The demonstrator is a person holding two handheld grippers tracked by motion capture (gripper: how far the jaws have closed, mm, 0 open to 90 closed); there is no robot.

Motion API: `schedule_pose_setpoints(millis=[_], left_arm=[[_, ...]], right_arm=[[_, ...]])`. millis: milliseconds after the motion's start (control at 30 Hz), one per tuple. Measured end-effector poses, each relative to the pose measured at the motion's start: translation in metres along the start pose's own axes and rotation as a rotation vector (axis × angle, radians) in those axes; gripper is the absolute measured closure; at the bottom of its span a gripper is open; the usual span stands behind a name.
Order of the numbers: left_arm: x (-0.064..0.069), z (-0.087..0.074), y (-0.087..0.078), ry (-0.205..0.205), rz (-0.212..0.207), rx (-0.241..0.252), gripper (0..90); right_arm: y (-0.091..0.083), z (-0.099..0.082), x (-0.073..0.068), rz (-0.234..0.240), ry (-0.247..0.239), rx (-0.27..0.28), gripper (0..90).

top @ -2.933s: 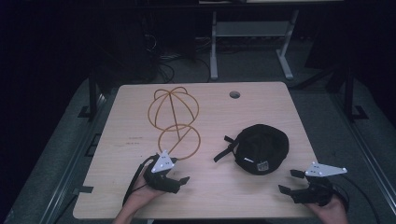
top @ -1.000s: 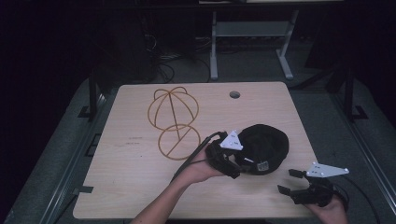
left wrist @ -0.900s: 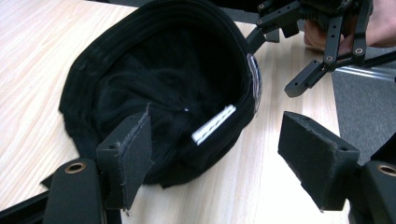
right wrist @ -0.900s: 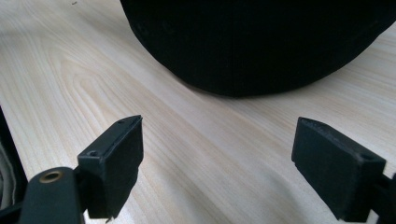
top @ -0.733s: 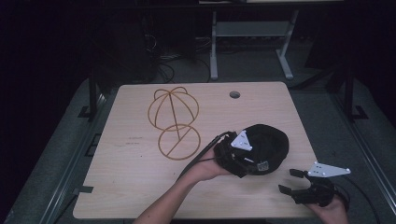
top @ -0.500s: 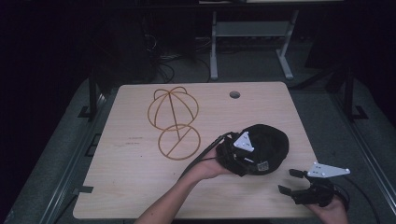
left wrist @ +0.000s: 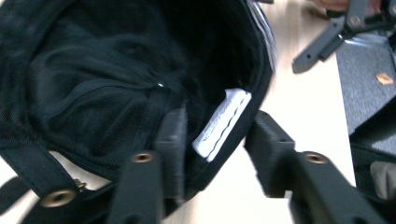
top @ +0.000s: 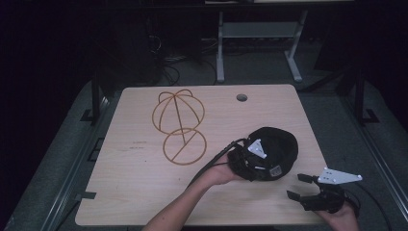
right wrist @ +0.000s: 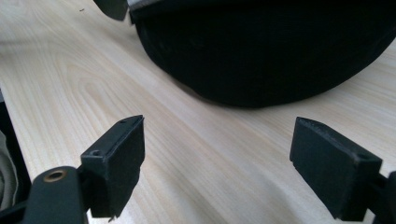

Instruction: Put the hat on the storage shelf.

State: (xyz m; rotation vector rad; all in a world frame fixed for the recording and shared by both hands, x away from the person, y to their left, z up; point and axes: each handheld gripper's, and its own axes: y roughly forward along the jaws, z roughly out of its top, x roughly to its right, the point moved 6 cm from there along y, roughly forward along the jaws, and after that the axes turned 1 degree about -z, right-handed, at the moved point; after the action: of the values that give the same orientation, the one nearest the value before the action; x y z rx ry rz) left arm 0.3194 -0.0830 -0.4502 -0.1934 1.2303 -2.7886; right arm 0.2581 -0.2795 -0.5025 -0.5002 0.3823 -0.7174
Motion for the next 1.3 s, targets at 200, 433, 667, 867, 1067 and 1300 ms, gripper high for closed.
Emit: schedule_pose_setpoints(millis=[200,433,667,867,1067,1300], left_arm=[[0.004,0.002,0.000,-0.001,-0.004,-0.001,72.0],[0.008,0.010,-0.006,0.020,-0.005,0.030,79.7],[0.013,0.026,-0.023,0.023,-0.029,0.093,80.3],[0.015,0.046,-0.044,0.021,-0.039,0.166,80.6],[0.012,0.057,-0.058,-0.003,-0.056,0.219,80.6],[0.010,0.064,-0.072,-0.021,-0.086,0.256,80.6]], right_arm=[[-0.001,0.000,0.001,0.000,0.021,0.022,15.7],[-0.002,0.003,-0.001,0.012,0.035,0.054,14.7],[-0.003,0.008,-0.008,0.015,0.021,0.078,14.8],[-0.008,0.022,-0.015,0.023,0.019,0.148,15.1],[-0.012,0.031,-0.015,0.008,0.011,0.189,15.1],[-0.018,0.047,-0.017,0.011,0.006,0.252,15.2]])
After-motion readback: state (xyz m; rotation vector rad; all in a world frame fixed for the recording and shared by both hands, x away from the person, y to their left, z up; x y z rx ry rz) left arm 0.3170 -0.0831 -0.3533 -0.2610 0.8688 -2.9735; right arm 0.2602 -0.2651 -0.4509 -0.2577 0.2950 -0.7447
